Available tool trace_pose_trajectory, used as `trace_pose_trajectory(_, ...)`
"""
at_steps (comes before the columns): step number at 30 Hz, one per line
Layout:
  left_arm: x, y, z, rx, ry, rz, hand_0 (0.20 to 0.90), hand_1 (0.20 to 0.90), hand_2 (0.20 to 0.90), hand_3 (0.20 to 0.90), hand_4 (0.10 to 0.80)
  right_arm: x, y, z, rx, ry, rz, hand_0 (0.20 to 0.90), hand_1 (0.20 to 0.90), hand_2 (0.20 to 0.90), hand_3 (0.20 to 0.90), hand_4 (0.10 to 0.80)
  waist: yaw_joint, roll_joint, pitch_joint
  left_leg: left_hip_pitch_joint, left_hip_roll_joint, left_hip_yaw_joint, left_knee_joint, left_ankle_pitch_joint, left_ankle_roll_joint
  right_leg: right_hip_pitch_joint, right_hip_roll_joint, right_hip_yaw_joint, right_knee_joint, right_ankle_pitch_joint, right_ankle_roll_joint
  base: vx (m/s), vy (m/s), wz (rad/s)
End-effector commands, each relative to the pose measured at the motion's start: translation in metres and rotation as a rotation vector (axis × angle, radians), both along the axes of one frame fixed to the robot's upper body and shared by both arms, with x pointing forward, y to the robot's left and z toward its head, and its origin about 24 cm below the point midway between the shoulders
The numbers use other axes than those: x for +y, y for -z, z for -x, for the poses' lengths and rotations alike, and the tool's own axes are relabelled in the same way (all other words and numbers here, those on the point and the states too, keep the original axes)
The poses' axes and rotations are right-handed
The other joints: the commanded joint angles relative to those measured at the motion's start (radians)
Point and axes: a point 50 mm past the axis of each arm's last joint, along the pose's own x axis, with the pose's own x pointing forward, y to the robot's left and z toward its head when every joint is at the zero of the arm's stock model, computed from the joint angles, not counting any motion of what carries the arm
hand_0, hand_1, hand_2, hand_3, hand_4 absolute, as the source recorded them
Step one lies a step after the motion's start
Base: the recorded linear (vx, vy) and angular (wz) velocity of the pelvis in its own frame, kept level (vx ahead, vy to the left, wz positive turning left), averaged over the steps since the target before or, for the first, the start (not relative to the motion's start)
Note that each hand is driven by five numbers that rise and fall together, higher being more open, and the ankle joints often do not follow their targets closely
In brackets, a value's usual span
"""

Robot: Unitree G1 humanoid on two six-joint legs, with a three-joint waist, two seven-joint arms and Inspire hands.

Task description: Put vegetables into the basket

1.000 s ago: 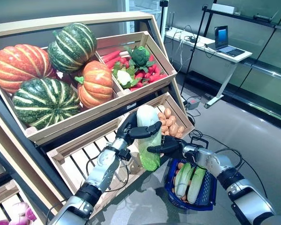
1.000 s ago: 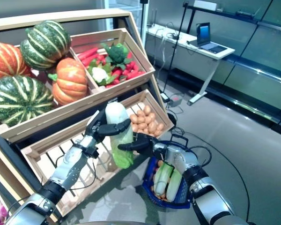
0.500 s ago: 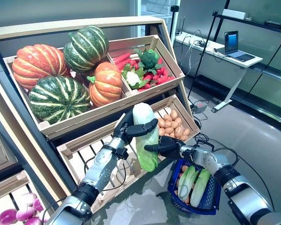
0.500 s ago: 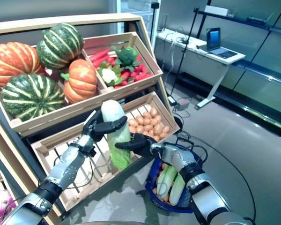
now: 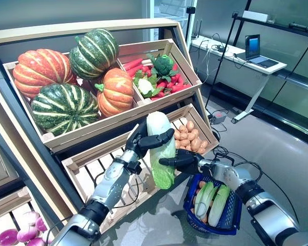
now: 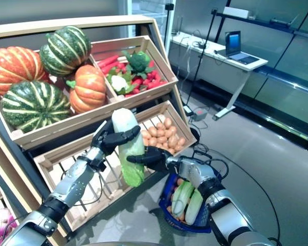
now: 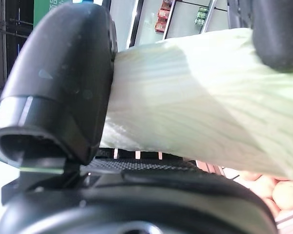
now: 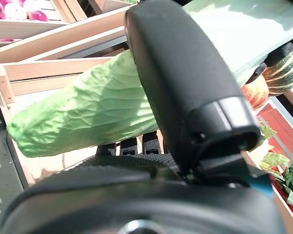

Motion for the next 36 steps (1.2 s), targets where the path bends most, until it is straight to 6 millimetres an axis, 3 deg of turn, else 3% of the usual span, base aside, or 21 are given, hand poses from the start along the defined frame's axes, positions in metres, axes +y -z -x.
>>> trace_pose_trajectory(1,-0.061,-0.100,-0.002,-0.432,0.258,0.228,0.568,0.568,0.568,0.568,0.579,0.017,-0.046,-0.030,-0.136,0.101,-0.206,0.300,0.300,0.300,0.300,0.400,0.020,0.018,-0.054,-0.028,0.016,-0.002,0.001,-0.044,-0.006,0.032,-0.042,-0.010,0.004,-0.033,-0.011,0.000,0.000,0.00)
trace_pose_trajectory(2,-0.061,-0.099,-0.003,-0.425,0.259,0.219,0.684,0.684,0.684,0.684,0.656,0.015,-0.046,-0.030,-0.137,0.106,-0.211,0.300,0.300,0.300,0.300,0.400,0.019,0.018,-0.054,-0.027,0.016,-0.001,0.001,-0.044,-0.006,0.032,-0.042,-0.010,0.004,-0.033,-0.010,0.000,0.000,0.00)
trace_pose_trajectory(3,-0.060,-0.097,-0.003,-0.418,0.256,0.208,0.900,0.900,0.900,0.900,0.800,0.014,-0.045,-0.030,-0.139,0.109,-0.214,0.300,0.300,0.300,0.300,0.400,0.018,0.018,-0.053,-0.026,0.016,0.000,0.001,-0.044,-0.006,0.032,-0.042,-0.009,0.003,-0.032,-0.010,0.000,0.000,0.00)
trace_pose_trajectory(7,-0.053,-0.092,-0.004,-0.400,0.234,0.170,0.900,0.900,0.900,0.900,0.800,0.009,-0.047,-0.027,-0.152,0.119,-0.236,0.300,0.300,0.300,0.300,0.400,0.014,0.018,-0.052,-0.025,0.017,0.005,0.001,-0.043,-0.004,0.031,-0.042,-0.007,0.003,-0.031,-0.009,0.000,0.000,0.00)
trace_pose_trajectory(13,-0.026,-0.079,-0.007,-0.344,0.145,0.110,0.900,0.900,0.900,0.900,0.800,-0.010,-0.038,-0.016,-0.170,0.173,-0.211,0.300,0.300,0.300,0.300,0.400,0.007,0.020,-0.044,-0.024,0.018,0.015,0.001,-0.040,-0.004,0.024,-0.043,-0.002,0.005,-0.028,-0.007,-0.005,0.001,0.00)
trace_pose_trajectory(22,0.008,-0.046,-0.008,-0.214,0.013,-0.076,0.900,0.900,0.900,0.900,0.800,-0.060,-0.022,-0.005,-0.137,0.306,-0.151,0.300,0.300,0.300,0.300,0.400,0.001,0.020,-0.037,-0.023,0.027,0.022,0.001,-0.036,-0.007,0.022,-0.036,-0.002,0.002,-0.024,-0.005,0.000,0.000,0.00)
trace_pose_trajectory(28,0.033,-0.038,-0.010,-0.194,-0.161,-0.163,0.900,0.900,0.900,0.900,0.800,-0.079,-0.013,0.003,-0.152,0.363,-0.103,0.300,0.300,0.300,0.300,0.400,-0.003,0.019,-0.024,-0.025,0.031,0.032,0.001,-0.031,-0.008,0.015,-0.036,-0.002,0.004,-0.022,-0.005,-0.009,-0.010,-0.02)
trace_pose_trajectory(36,0.069,-0.026,-0.007,-0.127,-0.361,-0.226,0.900,0.900,0.900,0.900,0.800,-0.130,0.002,0.019,-0.114,0.559,-0.004,0.300,0.300,0.300,0.300,0.400,-0.009,0.017,0.004,-0.008,0.027,0.049,0.006,-0.033,-0.005,0.018,-0.033,0.003,0.020,-0.035,-0.009,0.004,-0.022,-0.05)
